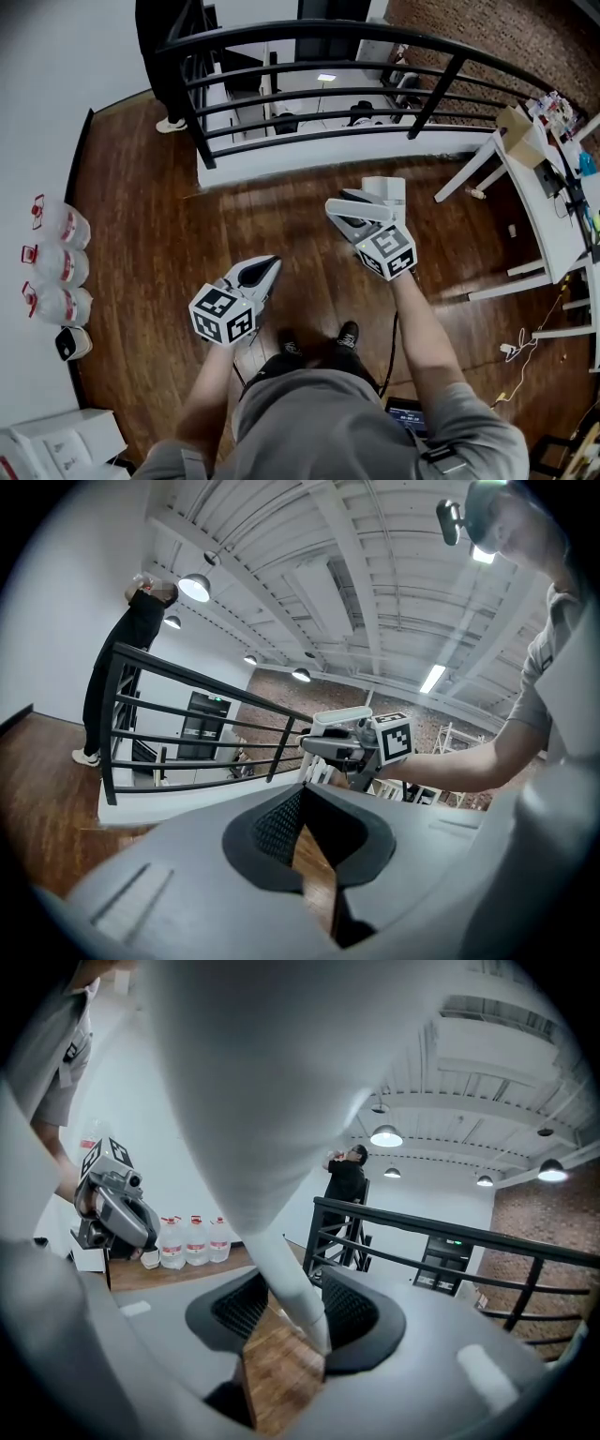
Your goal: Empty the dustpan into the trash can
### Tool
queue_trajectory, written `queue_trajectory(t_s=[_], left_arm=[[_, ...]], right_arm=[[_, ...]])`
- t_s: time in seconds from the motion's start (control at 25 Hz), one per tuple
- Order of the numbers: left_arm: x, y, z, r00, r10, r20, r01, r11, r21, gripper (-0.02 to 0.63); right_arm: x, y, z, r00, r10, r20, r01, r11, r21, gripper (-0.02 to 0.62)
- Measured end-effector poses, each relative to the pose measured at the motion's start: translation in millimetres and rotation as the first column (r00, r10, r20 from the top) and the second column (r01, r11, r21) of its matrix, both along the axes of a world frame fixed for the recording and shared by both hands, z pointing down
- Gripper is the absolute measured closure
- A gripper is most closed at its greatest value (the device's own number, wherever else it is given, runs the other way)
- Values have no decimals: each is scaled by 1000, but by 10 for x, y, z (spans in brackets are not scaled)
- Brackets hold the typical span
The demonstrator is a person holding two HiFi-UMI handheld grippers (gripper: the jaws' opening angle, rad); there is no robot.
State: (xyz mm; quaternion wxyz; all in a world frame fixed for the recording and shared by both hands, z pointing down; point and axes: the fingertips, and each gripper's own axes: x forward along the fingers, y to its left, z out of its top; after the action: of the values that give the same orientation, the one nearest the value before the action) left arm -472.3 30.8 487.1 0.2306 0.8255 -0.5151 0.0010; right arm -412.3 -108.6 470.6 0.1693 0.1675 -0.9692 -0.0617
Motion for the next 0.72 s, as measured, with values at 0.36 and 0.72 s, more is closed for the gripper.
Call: queue_trajectory(t_s=[0.36, 0.72], left_arm=[[-65, -6, 5, 1000, -3, 3, 3, 1000, -8, 601], [56, -133, -74, 999, 0, 37, 0, 1000, -11, 601]], right_arm=[[-147, -10, 19, 1000, -25, 0, 25, 1000, -11, 426], [-40, -79, -18, 999, -51, -8, 51, 998, 24, 434]])
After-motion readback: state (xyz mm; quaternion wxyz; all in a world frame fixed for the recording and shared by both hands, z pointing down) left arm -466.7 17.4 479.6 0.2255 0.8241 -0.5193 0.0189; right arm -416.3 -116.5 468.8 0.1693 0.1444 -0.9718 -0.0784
